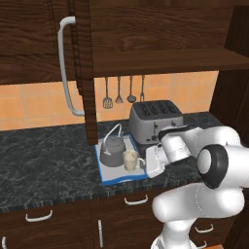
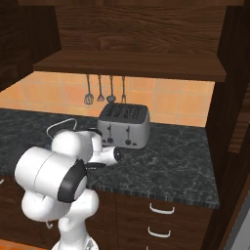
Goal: Pick the kettle from the counter and place it on the tray. Then pick the mug from the cabinet and place it on the tray. Then close the cabinet doors.
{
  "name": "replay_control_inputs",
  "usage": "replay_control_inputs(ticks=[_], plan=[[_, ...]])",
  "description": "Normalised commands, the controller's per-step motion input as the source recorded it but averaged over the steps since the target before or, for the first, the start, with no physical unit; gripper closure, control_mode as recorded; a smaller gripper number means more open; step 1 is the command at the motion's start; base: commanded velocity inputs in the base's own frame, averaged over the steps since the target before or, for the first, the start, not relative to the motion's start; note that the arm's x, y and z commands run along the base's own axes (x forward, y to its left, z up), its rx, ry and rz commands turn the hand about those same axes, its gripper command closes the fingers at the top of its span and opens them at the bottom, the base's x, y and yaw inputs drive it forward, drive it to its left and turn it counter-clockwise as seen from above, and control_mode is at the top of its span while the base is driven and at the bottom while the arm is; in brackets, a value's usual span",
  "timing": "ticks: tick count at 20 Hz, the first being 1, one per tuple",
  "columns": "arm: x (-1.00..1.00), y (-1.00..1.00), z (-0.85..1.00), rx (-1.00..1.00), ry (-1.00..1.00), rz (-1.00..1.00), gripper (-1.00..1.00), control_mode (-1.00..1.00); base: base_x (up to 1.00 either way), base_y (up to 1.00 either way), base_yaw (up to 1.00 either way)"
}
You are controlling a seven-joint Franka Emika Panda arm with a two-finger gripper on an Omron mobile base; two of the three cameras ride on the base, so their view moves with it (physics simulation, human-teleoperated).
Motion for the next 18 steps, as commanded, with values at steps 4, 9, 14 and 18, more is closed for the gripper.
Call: replay_control_inputs(ticks=[4,9,14,18], plan=[[0.26,0.12,-0.26,0.03,0.0,0.0,1.0,-1.0,0.0,0.0,0.0],[0.04,0.03,0.02,0.02,0.0,0.0,1.0,-1.0,0.0,0.0,0.0],[0.0,0.0,0.14,0.0,0.0,0.05,-1.0,-1.0,0.0,0.0,0.0],[-0.04,0.0,0.09,-0.01,0.02,0.08,-1.0,-1.0,0.0,0.0,0.0]])
